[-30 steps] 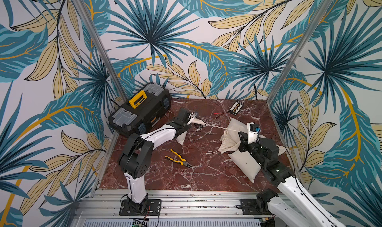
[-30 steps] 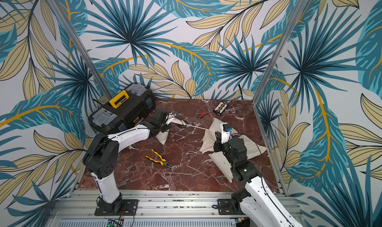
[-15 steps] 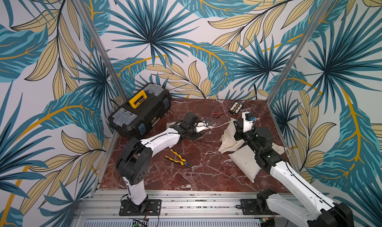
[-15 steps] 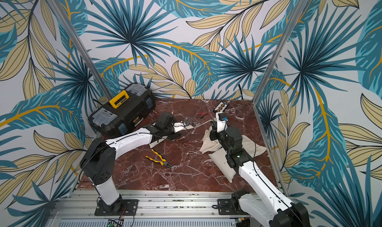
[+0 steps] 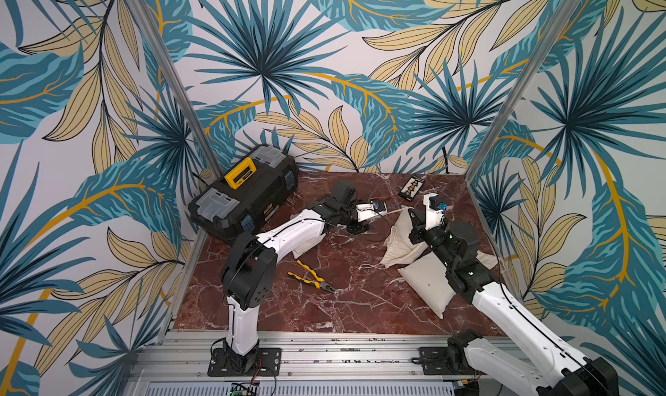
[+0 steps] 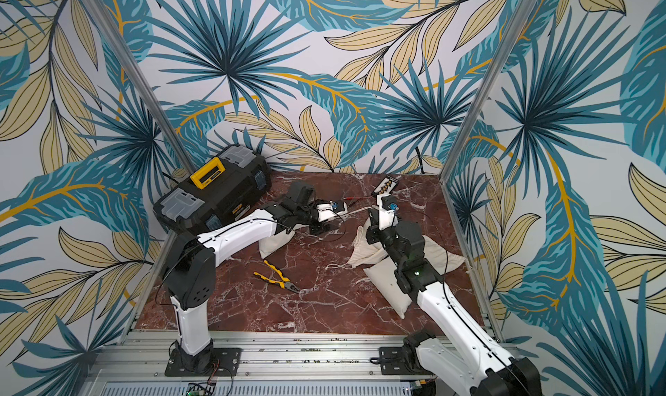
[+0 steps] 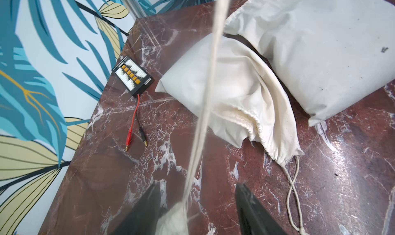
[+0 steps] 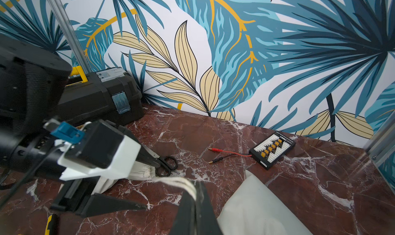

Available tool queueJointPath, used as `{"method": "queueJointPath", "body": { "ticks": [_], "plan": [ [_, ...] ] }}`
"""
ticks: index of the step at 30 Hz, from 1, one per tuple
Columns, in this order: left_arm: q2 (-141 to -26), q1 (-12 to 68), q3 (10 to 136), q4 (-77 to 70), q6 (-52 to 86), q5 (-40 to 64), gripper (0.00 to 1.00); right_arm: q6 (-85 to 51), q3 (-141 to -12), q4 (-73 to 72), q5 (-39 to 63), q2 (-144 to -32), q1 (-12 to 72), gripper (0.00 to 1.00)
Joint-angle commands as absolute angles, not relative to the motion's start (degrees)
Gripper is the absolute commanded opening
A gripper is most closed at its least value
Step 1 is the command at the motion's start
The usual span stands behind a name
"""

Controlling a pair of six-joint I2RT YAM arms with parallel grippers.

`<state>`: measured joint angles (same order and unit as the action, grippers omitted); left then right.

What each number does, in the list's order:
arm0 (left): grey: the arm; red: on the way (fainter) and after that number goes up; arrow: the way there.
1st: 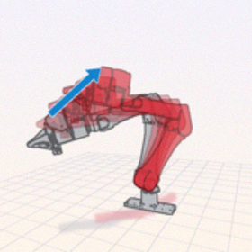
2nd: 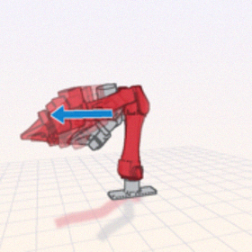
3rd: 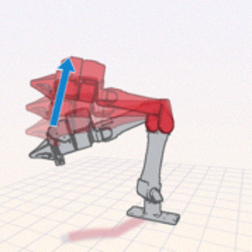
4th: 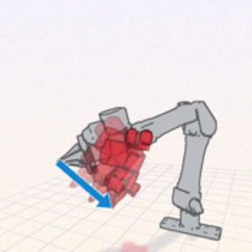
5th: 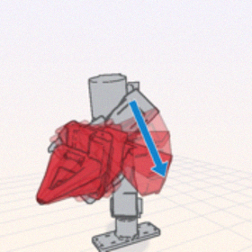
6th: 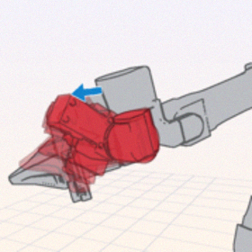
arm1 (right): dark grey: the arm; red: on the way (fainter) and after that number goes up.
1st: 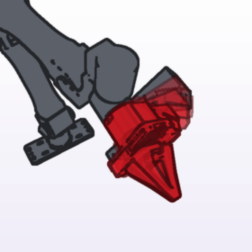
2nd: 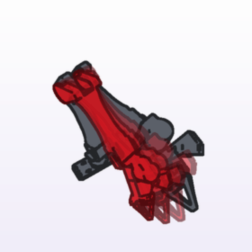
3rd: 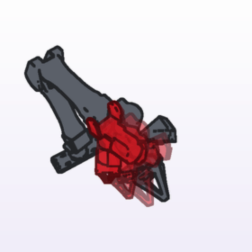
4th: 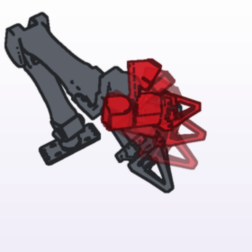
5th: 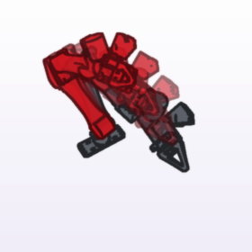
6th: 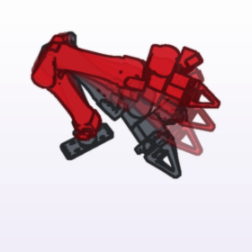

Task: Close the soil bag
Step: Frap the soil bag at the center of the board.

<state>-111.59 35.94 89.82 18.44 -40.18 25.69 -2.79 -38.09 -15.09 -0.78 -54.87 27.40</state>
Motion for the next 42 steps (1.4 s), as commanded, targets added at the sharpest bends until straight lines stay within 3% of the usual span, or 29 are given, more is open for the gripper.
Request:
{"method": "queueJointPath", "body": {
  "ticks": [1, 7, 17, 23, 36, 42],
  "plan": [
    [-113.7, 36.1, 93.4, 23.5, -41.3, 30.2, 0.54, -2.5, -38.3, -15.5, -1.0, -53.3, 27.2, 0.0],
    [-115.6, 36.1, 97.5, 26.7, -41.8, 31.9, 0.43, -2.7, -38.2, -14.6, -0.9, -52.3, 27.2, 0.0],
    [-114.6, 36.8, 99.4, 29.4, -42.9, 31.1, 0.33, -3.5, -37.0, -15.0, -1.1, -52.4, 27.2, 0.0],
    [-114.4, 36.9, 100.3, 29.6, -43.1, 28.3, 0.2, -3.3, -37.0, -14.6, -2.0, -51.9, 27.2, 0.0],
    [-113.2, 38.2, 101.5, 30.9, -43.5, 25.4, 0.24, -4.2, -36.1, -13.5, -2.8, -49.9, 27.2, 0.0],
    [-114.9, 38.2, 101.0, 33.0, -44.3, 17.8, 0.08, -4.1, -36.4, -10.4, -4.7, -47.0, 27.2, 0.0]
  ]
}}
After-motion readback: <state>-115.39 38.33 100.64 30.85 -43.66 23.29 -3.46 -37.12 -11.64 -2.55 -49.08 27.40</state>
